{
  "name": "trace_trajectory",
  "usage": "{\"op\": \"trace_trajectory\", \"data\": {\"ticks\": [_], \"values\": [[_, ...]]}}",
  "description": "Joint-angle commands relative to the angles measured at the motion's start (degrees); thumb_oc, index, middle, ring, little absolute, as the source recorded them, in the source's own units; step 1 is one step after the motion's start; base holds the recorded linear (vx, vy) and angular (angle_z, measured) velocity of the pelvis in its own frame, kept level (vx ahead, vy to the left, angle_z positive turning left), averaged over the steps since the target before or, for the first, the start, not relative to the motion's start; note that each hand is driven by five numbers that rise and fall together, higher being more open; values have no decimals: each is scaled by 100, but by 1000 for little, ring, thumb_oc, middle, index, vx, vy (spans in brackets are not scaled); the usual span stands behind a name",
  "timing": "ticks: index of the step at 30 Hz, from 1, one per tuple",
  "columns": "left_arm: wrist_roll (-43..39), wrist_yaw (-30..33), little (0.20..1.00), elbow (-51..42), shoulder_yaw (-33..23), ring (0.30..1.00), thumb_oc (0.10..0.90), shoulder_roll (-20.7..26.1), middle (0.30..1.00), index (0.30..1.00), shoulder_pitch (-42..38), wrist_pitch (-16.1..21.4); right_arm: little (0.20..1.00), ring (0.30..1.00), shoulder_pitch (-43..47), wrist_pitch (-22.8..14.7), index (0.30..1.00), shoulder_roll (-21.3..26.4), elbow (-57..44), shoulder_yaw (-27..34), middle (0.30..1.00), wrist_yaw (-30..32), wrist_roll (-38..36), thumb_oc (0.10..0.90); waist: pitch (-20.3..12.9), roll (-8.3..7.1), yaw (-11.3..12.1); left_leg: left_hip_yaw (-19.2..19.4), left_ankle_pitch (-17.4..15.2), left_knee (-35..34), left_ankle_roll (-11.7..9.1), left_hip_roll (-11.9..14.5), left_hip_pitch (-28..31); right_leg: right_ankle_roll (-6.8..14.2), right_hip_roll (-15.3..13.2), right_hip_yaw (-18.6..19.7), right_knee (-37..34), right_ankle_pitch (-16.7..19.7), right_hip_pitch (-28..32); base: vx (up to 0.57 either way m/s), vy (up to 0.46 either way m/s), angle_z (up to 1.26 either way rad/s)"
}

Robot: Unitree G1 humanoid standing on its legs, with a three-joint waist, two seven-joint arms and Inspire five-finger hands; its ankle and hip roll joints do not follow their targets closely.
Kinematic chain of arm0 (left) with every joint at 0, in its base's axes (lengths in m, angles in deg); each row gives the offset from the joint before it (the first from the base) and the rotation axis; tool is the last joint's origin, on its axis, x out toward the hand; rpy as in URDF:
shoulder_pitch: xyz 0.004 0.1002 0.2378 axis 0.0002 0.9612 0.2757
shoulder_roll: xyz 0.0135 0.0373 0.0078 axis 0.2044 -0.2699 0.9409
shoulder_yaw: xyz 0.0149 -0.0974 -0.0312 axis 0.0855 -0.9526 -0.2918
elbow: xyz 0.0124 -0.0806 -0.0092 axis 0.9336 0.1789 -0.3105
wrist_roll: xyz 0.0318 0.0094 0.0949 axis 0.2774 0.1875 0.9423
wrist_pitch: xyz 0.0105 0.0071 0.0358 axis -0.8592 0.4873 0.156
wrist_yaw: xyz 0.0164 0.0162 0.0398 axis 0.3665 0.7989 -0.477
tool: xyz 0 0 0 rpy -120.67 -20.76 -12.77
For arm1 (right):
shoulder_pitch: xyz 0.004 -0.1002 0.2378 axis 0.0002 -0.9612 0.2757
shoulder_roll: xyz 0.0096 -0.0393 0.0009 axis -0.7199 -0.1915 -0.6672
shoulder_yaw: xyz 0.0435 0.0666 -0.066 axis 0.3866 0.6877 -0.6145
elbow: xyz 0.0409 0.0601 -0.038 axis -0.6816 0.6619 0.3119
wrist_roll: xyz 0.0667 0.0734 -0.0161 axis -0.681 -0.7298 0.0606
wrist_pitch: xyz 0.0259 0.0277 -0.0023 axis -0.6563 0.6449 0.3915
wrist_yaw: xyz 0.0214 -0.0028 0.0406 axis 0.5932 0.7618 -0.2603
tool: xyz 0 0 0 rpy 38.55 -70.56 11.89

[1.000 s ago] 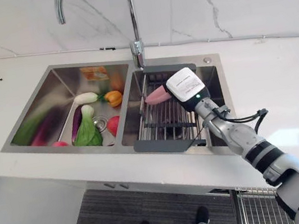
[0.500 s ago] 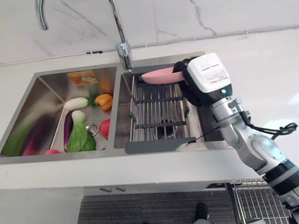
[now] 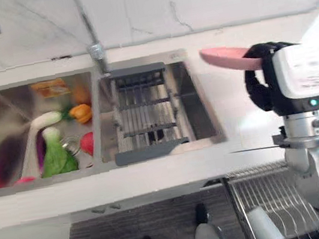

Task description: Place the dishes in the dishwasher.

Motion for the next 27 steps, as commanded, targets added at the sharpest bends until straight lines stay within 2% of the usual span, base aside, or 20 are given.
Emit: {"op": "trace_trajectory", "data": {"ticks": [1,2,4,6,8,9,10,12,13,15,17,19,22,27], "values": [[235,-37,900,79,60,900,800,62,900,900,-523,204,300,300,862,144,300,284,-353,799,300,878,91,400,64,-61,-67,192,-499,15,-34,0,-263,734,-419,68,162,-39,-183,-290,155,-86],[287,-45,900,25,87,900,800,111,900,900,-546,195,300,300,833,196,300,262,-312,890,300,959,101,400,106,-65,-38,415,-481,15,-40,52,-314,739,-476,-225,140,-68,-290,-213,164,-105],[273,0,900,-49,24,900,800,203,900,900,-556,121,300,300,904,257,300,245,-314,896,300,1047,133,400,146,-11,70,849,-519,15,-85,256,-276,719,-672,-1097,172,-242,-238,-121,84,-180],[170,14,900,12,-138,900,800,230,900,900,-496,52,300,300,962,325,300,269,-235,798,300,1071,174,400,193,-88,180,1390,-418,38,-81,375,-272,697,-909,-2010,353,-225,-210,-228,56,-166],[48,-45,900,59,-245,900,800,199,900,900,-475,-2,300,300,994,412,300,288,-102,596,300,1060,211,400,206,-160,277,1702,-356,47,-51,420,-270,697,-1147,-2491,723,-154,-221,-187,31,-214],[31,-61,900,54,-242,900,800,172,900,900,-486,2,300,300,890,496,300,292,-27,586,300,1018,287,400,224,-171,268,1728,-345,51,-21,415,-284,704,-1280,-2475,1028,-123,-229,-118,5,-189],[23,-90,900,25,-224,900,800,135,900,900,-529,3,300,300,762,560,300,272,18,608,300,978,361,400,233,-167,200,1673,-344,55,2,410,-318,696,-1299,-2233,1216,-143,-182,-77,15,-119],[-12,-123,900,-19,-186,900,800,53,900,900,-578,23,300,300,387,654,300,136,47,718,300,890,484,400,204,-141,135,1585,-361,55,62,368,-358,663,-1289,-1607,1560,-423,-129,-47,-5,-17],[-51,-124,900,-30,-149,900,800,7,900,900,-592,40,300,300,155,686,300,28,56,783,300,847,539,400,153,-146,132,1536,-368,53,64,333,-385,640,-1249,-1266,1612,-584,-55,-9,-62,24],[-43,-128,900,-40,-119,900,800,-75,900,900,-554,52,300,300,-202,709,300,-158,36,854,300,725,593,400,9,-196,121,1463,-380,39,18,285,-394,609,-1062,-903,1201,-771,284,64,-124,24],[-25,-119,900,1,-108,900,800,-136,900,900,-487,71,300,300,-388,663,300,-289,-2,772,300,688,684,400,-97,-234,127,1472,-347,36,-34,280,-387,677,-941,-865,795,-758,476,18,-176,42],[-76,-105,900,29,-99,900,800,-175,900,900,-467,85,300,300,-475,535,300,-315,6,563,300,626,701,400,-121,-221,159,1426,-282,40,-69,320,-432,671,-803,-834,712,-872,467,-53,-175,-7],[-240,-80,900,56,-175,900,800,-199,900,900,-352,92,300,300,-299,398,300,-121,397,-28,300,452,684,400,-115,-148,265,1438,-146,45,-151,435,-483,632,-706,-1001,501,-990,606,-87,-167,-22],[-386,-123,900,159,-194,900,800,-248,900,900,-230,130,300,300,-103,247,300,240,898,-601,300,160,849,400,-167,-54,385,1294,83,38,-326,638,-616,510,-522,-1380,378,-1107,789,-42,-150,3]]}}
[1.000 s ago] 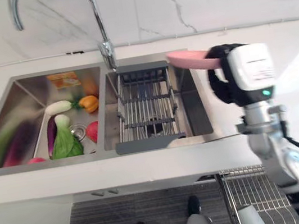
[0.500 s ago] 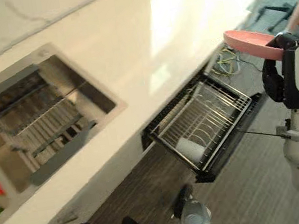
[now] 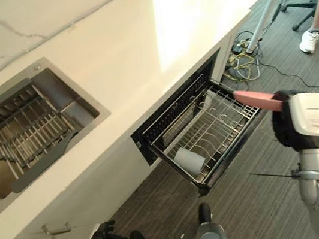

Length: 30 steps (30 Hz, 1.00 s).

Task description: Place the dishes in the dishwasher.

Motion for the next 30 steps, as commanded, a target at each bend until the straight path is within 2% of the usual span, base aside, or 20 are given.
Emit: {"op": "trace_trajectory", "data": {"ticks": [1,5,9,10,11,14,16,20,22,23,24,25,26,29,30], "values": [[-280,20,900,465,91,900,800,28,900,900,233,-10,300,300,722,-304,300,277,-389,242,300,23,360,400,-161,-329,344,-232,-489,32,171,-337,-218,534,-617,-469,763,-645,197,-23,-66,48],[-348,-10,900,499,195,900,800,25,900,900,286,36,300,300,1096,-366,300,405,1,-226,300,74,409,400,-159,-203,445,-390,-369,13,67,-229,-292,406,-520,-693,747,-757,303,-10,-75,32],[-394,-41,900,536,234,900,800,29,900,900,335,62,300,300,1323,-367,300,422,306,-526,300,97,427,400,-149,-145,476,-460,-341,10,4,-187,-293,354,-449,-795,658,-793,403,24,-67,43],[-541,-10,900,562,207,900,800,57,900,900,383,92,300,300,1664,-245,300,343,808,-869,300,335,476,400,-119,-64,545,-525,-271,10,-51,-162,-382,329,-400,-863,610,-803,390,11,-57,17],[-545,-8,900,563,197,900,800,58,900,900,380,94,300,300,1710,-243,300,339,858,-911,300,369,477,400,-121,-66,530,-531,-267,10,-53,-159,-392,327,-397,-869,607,-802,386,-15,-73,23],[-569,98,900,561,264,900,800,79,900,900,319,141,300,300,2258,77,300,234,1645,-1423,300,704,751,400,-33,55,616,-650,-157,10,-123,-134,-634,280,-364,-973,574,-821,286,-63,-48,30],[-597,153,900,518,348,900,800,120,900,900,240,201,300,300,2569,244,300,261,2309,-1729,300,714,872,400,49,168,680,-784,-68,10,-172,-116,-831,212,-333,-1077,516,-853,231,-69,-68,37],[-837,174,900,428,436,900,800,178,900,900,200,312,300,300,3123,565,300,342,3342,-1956,300,918,849,400,188,419,720,-903,15,10,-222,-139,-1040,186,-290,-1129,335,-790,151,-53,-15,53],[-921,166,900,428,450,900,800,211,900,900,178,338,300,300,3368,620,300,362,3781,-2092,300,922,785,400,269,516,745,-916,73,10,-242,-146,-1130,185,-292,-1115,312,-762,74,-51,2,10],[-921,166,900,428,450,900,800,211,900,900,178,338,300,300,3368,620,300,362,3781,-2092,300,922,785,400,269,516,745,-916,73,10,-242,-146,-1130,185,-292,-1115,312,-762,74,-60,30,3],[-1037,161,900,470,445,900,800,228,900,900,187,374,300,300,3588,698,300,359,4105,-2151,300,975,706,400,343,624,758,-901,100,10,-253,-154,-1191,202,-324,-1102,299,-718,-10,-42,29,0],[-1040,161,900,473,432,900,800,223,900,900,179,376,300,300,3629,695,300,355,4139,-2183,300,994,694,400,347,626,750,-897,100,10,-252,-152,-1197,201,-324,-1096,302,-716,-21,-99,56,-2],[-1102,150,900,490,483,900,800,242,900,900,158,411,300,300,3881,720,300,311,4507,-2378,300,986,630,400,436,737,766,-907,141,10,-262,-169,-1281,212,-352,-1034,294,-669,-156,-74,44,-5],[-1137,158,900,442,574,900,800,227,900,900,116,460,300,300,4231,816,300,157,4959,-2581,300,1036,493,400,506,883,797,-892,188,10,-268,-192,-1406,219,-393,-945,298,-600,-371,-60,48,-14],[-1137,158,900,442,574,900,800,227,900,900,116,460,300,300,4231,816,300,157,4959,-2581,300,1036,493,400,506,883,797,-892,188,10,-268,-192,-1406,219,-393,-945,298,-600,-371,-41,31,-6]]}}
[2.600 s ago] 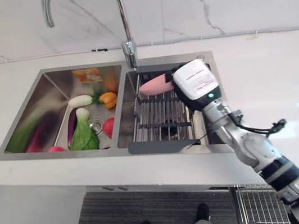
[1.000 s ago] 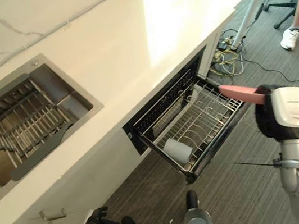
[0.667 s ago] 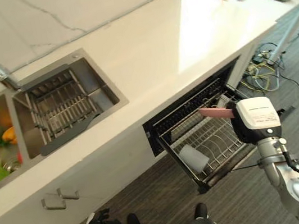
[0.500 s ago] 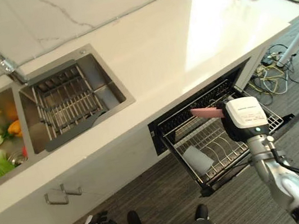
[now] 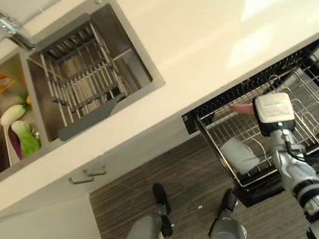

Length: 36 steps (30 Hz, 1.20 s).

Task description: Place the dishes in the dishwasher.

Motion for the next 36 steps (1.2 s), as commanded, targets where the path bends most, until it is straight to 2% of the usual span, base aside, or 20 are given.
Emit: {"op": "trace_trajectory", "data": {"ticks": [1,6,11,12,15,16,18,21,23,24,26,29,32,34,36], "values": [[-184,92,900,213,449,900,800,146,900,900,-300,158,300,300,534,374,300,172,-73,73,300,287,-246,400,-172,51,45,289,-237,4,-365,102,-215,174,-137,401,288,-447,-239,-41,25,-6],[-219,115,900,198,509,900,800,89,900,900,-341,192,300,300,430,613,300,94,-57,-114,300,428,90,400,-88,137,16,322,-219,4,-381,107,-278,162,-160,449,265,-398,-342,-12,6,-3],[-271,125,900,148,547,900,800,-10,900,900,-366,212,300,300,191,627,300,-245,139,-225,300,475,100,400,-81,115,-44,371,-243,4,-371,91,-265,173,-185,489,270,-362,-386,0,0,0],[-290,141,900,150,541,900,800,-21,900,900,-406,205,900,900,19,590,900,-465,295,-392,900,382,137,800,-79,77,-75,382,-265,4,-364,88,-250,176,-191,510,261,-352,-387,0,0,0],[-355,159,900,85,516,900,800,-64,900,900,-453,196,900,900,-312,415,900,-815,422,-514,900,87,26,800,-93,-2,-137,419,-301,4,-343,67,-209,172,-190,550,260,-343,-392,2,-6,-6],[-379,147,900,47,468,900,800,-67,900,900,-504,183,900,900,-506,244,900,-853,306,-581,900,-191,-19,800,-98,-78,-192,451,-343,4,-331,61,-163,174,-188,573,268,-345,-382,7,-24,-15],[-380,131,900,34,450,900,800,-61,900,900,-508,177,900,900,-590,152,900,-828,216,-572,900,-326,-67,800,-109,-119,-212,465,-371,4,-320,62,-129,174,-192,575,269,-350,-362,12,-21,-14],[-410,58,900,-25,314,900,800,-8,900,900,-460,136,900,900,-882,-2,900,-625,-226,-476,900,-620,-150,800,-214,-272,-291,489,-482,4,-275,46,48,189,-203,578,276,-383,-207,55,-25,-10],[-536,72,900,-17,116,900,800,17,900,900,-413,66,900,900,-1376,-70,900,-644,-991,186,900,-554,-664,800,-296,-373,-382,511,-557,4,-241,24,194,190,-196,604,284,-409,-90,90,-40,-5],[-641,101,900,-48,-17,900,800,27,900,900,-392,-1,900,900,-1753,-228,900,-674,-1641,705,900,-579,-1209,800,-364,-441,-437,513,-603,4,-222,5,286,196,-185,623,293,-432,-18,102,-48,-2],[-673,82,900,-179,-212,900,800,33,900,900,-326,-56,900,900,-2163,-485,900,-600,-2598,1456,900,-588,-1824,800,-496,-530,-529,514,-682,4,-185,-10,446,201,-170,641,313,-474,109,107,-41,2],[-472,8,900,-187,-251,900,800,29,900,900,-198,-166,900,900,-2563,-639,900,-377,-3701,2524,900,-507,-2183,800,-673,-616,-610,629,-796,4,-137,-30,749,238,-148,739,328,-510,306,93,-7,-26],[-278,-79,900,-118,-192,900,800,-39,900,900,-158,-305,900,900,-2678,-709,900,-368,-4290,3411,900,-269,-2539,800,-846,-688,-695,795,-886,4,-89,-25,1045,260,-105,899,356,-526,416,70,4,-35],[-249,-72,900,-78,-194,900,800,-53,900,900,-181,-343,900,900,-2668,-721,900,-440,-4298,3643,900,-145,-2791,800,-894,-699,-724,821,-901,4,-82,-23,1112,262,-93,947,368,-535,432,47,7,-35],[-349,-88,900,-64,-259,900,800,-115,900,900,-210,-404,900,900,-2802,-763,900,-833,-3943,4273,900,171,-3726,800,-1014,-730,-807,864,-944,4,-74,-14,1240,254,-81,998,358,-553,526,56,0,-33]]}}
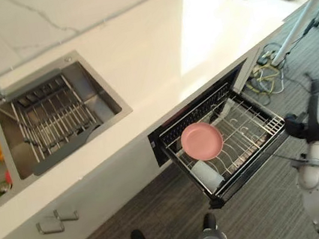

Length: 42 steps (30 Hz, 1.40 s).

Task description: Place the dishes in the dishwasher.

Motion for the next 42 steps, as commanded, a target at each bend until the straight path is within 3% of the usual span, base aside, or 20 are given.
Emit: {"op": "trace_trajectory", "data": {"ticks": [1,3,6,7,8,9,10,12,16,20,21,22,26,28,31,32,38,42], "values": [[-40,-88,900,82,49,900,800,-416,900,900,-604,50,900,900,224,-325,900,-146,450,838,900,687,-1393,800,137,217,-38,6,-468,49,-10,-50,148,185,-97,102,375,-552,79,48,4,-8],[-87,-98,900,120,36,900,800,-424,900,900,-599,-12,900,900,159,-611,900,-503,1022,1272,900,853,-2372,800,80,218,-80,-1,-488,49,-9,-42,198,182,-93,91,383,-558,137,41,2,0],[-101,-95,900,165,37,900,800,-429,900,900,-598,-32,900,900,178,-867,900,-684,1354,1398,900,933,-2946,800,67,218,-90,-8,-491,49,-11,-46,215,179,-89,81,386,-562,151,15,-3,3],[-121,-99,900,223,46,900,800,-419,900,900,-600,-54,900,900,190,-1187,900,-881,1758,1489,900,921,-3594,800,60,212,-94,-24,-491,49,-15,-45,216,176,-93,67,394,-569,160,0,0,0],[-92,-147,900,381,24,900,800,-405,900,900,-607,-106,900,900,162,-1434,900,-1133,2853,1409,900,574,-4611,800,44,207,-82,-58,-477,49,-33,-43,206,168,-103,38,410,-575,172,0,0,0],[-44,-169,900,445,18,900,800,-388,900,900,-602,-119,700,700,214,-1413,700,-1137,3288,1276,700,404,-4808,667,50,204,-59,-65,-474,49,-42,-45,206,165,-99,28,411,-576,178,5,-5,6],[-41,-172,900,450,8,900,800,-385,900,900,-605,-116,300,300,237,-1442,300,-1110,3348,1262,300,377,-4838,400,52,200,-66,-65,-473,49,-43,-46,207,164,-100,28,410,-576,180,3,-2,7],[-1,-192,900,500,-1,900,800,-357,900,900,-602,-117,300,300,262,-1361,300,-1111,3684,1216,300,198,-4953,400,65,201,-54,-73,-470,49,-48,-46,204,163,-101,20,406,-574,189,-2,0,4],[109,-174,900,669,5,900,800,-224,900,900,-624,-93,300,300,705,-840,300,-978,5693,321,300,-468,-4578,400,185,222,103,-159,-418,49,-66,-51,132,157,-105,-73,406,-560,182,-31,8,6],[115,-127,900,669,69,900,800,-194,900,900,-643,-56,300,300,899,-701,300,-1058,6198,-23,300,-724,-4434,400,304,221,194,-234,-388,49,-59,-65,61,156,-113,-140,409,-555,167,-30,15,20],[23,-94,900,622,69,900,800,-189,900,900,-653,-9,300,300,1016,-577,300,-1075,6358,-431,300,-890,-4002,400,433,210,291,-291,-349,49,-57,-68,-22,157,-131,-196,423,-535,124,-109,17,17],[-87,-76,900,542,83,900,800,-195,900,900,-692,65,300,300,1194,-466,300,-1050,6363,-859,300,-1052,-3495,400,564,181,370,-355,-299,49,-57,-70,-152,157,-147,-244,449,-517,47,-109,17,25],[-162,-59,900,439,148,900,800,-196,900,900,-793,138,300,300,1475,-402,300,-989,6162,-1371,300,-1157,-2942,400,753,140,469,-455,-214,49,-58,-71,-356,147,-165,-324,496,-500,-93,-110,-8,22],[-153,-13,900,370,247,900,800,-163,900,900,-929,216,300,300,1920,-322,300,-863,5732,-2234,300,-1382,-2046,400,954,57,659,-562,-143,49,-66,-50,-522,127,-196,-439,522,-472,-174,-97,-17,31],[-183,5,900,328,240,900,800,-151,900,900,-968,253,300,300,2288,-307,300,-702,5450,-2746,300,-1525,-1517,400,1038,9,764,-630,-104,49,-76,-29,-609,125,-210,-507,533,-466,-204,-36,-1,27],[-261,20,900,242,263,900,800,-128,900,900,-992,308,300,300,2802,-311,300,-484,5298,-3189,300,-1576,-1155,400,1116,-35,912,-702,-47,49,-89,-15,-752,129,-218,-561,542,-456,-269,-42,8,28],[-535,106,900,176,352,900,800,-64,900,900,-1177,344,300,300,4429,-338,300,-176,4691,-4252,300,-1580,-568,400,1339,-129,1306,-865,72,49,-136,12,-1096,148,-252,-736,559,-389,-440,-15,18,18],[-649,131,900,171,411,900,800,-50,900,900,-1205,360,300,300,5346,-349,300,-97,4649,-4641,300,-1463,-466,400,1390,-190,1527,-987,87,49,-147,-7,-1270,173,-292,-893,530,-353,-450,41,26,7]]}}
